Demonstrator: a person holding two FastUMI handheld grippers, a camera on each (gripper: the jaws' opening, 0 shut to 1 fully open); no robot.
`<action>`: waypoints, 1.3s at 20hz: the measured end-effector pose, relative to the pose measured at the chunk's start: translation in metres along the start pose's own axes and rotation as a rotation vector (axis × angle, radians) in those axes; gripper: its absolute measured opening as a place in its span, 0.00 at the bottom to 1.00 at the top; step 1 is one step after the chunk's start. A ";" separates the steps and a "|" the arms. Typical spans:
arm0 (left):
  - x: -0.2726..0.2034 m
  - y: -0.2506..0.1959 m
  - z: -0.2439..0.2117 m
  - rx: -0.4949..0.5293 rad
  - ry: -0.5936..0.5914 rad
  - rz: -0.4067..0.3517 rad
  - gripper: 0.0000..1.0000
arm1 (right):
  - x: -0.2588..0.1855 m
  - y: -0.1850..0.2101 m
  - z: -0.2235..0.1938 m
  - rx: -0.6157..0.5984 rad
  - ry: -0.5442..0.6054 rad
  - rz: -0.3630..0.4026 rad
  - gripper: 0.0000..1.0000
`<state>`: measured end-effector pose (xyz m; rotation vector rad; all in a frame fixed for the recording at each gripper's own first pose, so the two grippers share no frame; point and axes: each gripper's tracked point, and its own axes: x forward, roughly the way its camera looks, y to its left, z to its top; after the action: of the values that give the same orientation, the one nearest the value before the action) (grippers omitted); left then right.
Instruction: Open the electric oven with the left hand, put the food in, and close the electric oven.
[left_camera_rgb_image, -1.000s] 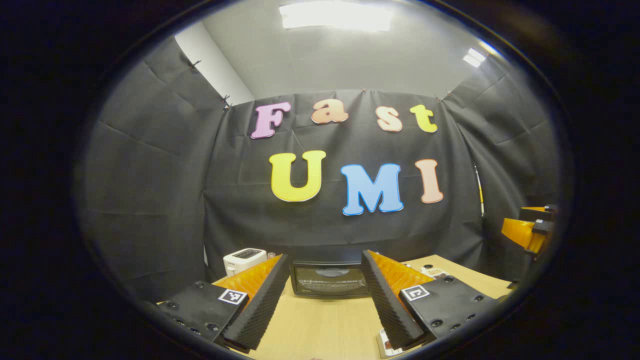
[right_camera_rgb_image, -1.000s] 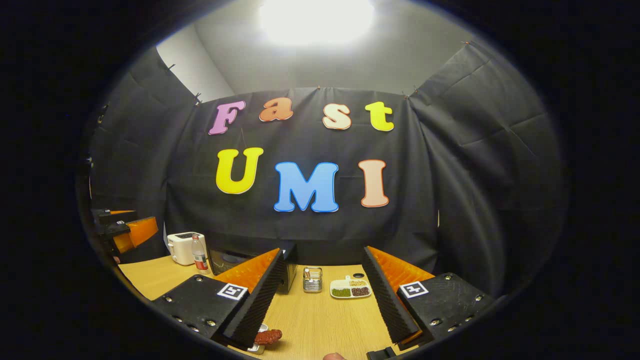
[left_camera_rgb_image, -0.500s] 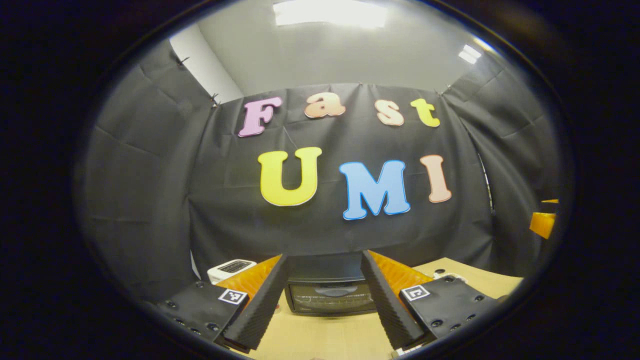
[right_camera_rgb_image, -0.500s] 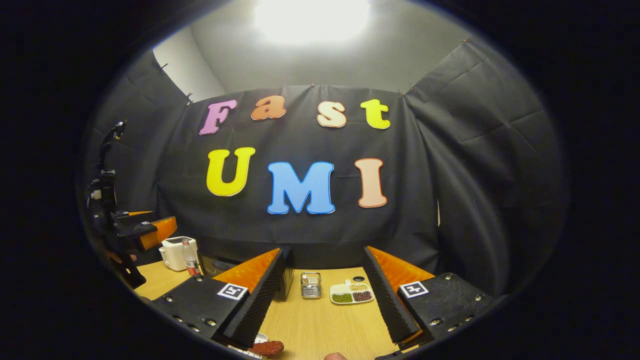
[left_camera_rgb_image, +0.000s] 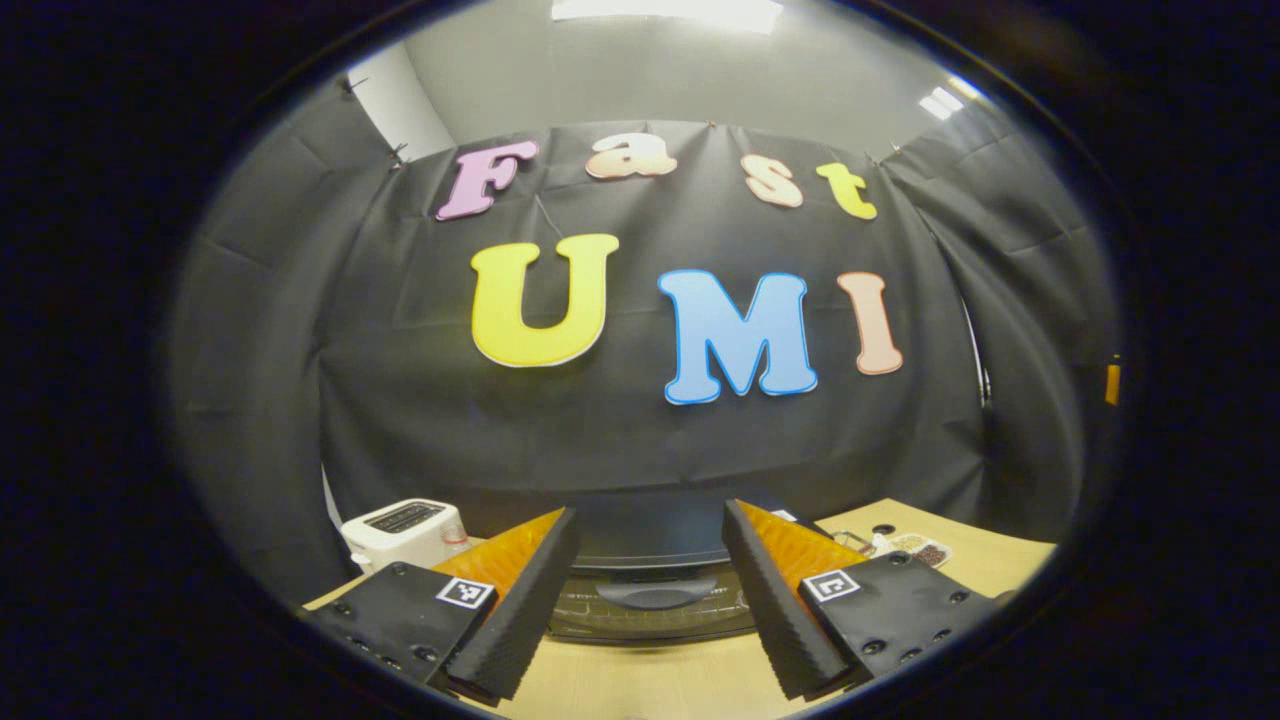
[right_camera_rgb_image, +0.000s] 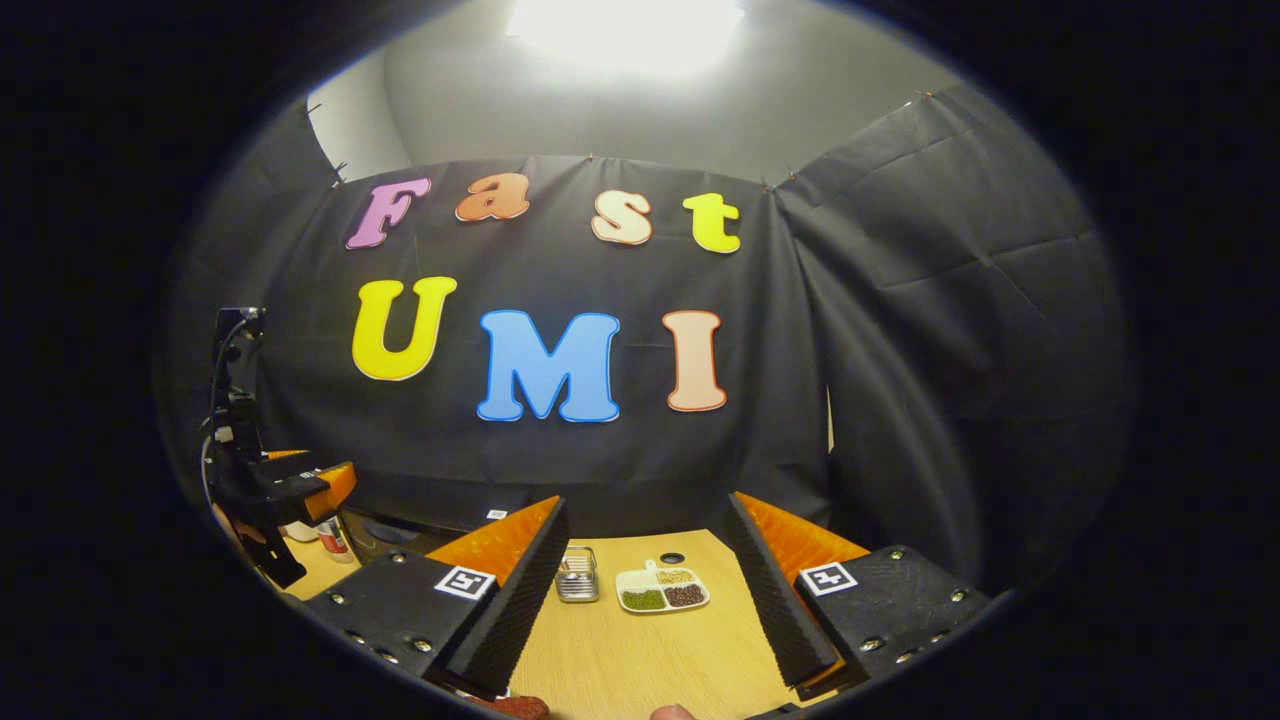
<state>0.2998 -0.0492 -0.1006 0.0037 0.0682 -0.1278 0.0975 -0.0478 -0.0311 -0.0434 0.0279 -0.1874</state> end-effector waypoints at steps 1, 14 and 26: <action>0.010 -0.001 -0.010 -0.003 0.013 -0.008 1.00 | 0.000 -0.002 -0.001 -0.010 0.004 -0.019 0.95; 0.103 -0.007 -0.103 0.036 0.144 -0.039 1.00 | -0.012 -0.029 -0.012 -0.062 0.065 -0.182 0.95; 0.092 -0.011 -0.128 0.039 0.172 -0.012 0.91 | -0.024 -0.035 -0.008 -0.067 0.064 -0.176 0.95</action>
<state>0.3812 -0.0705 -0.2347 0.0537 0.2375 -0.1403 0.0672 -0.0785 -0.0373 -0.1068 0.0944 -0.3639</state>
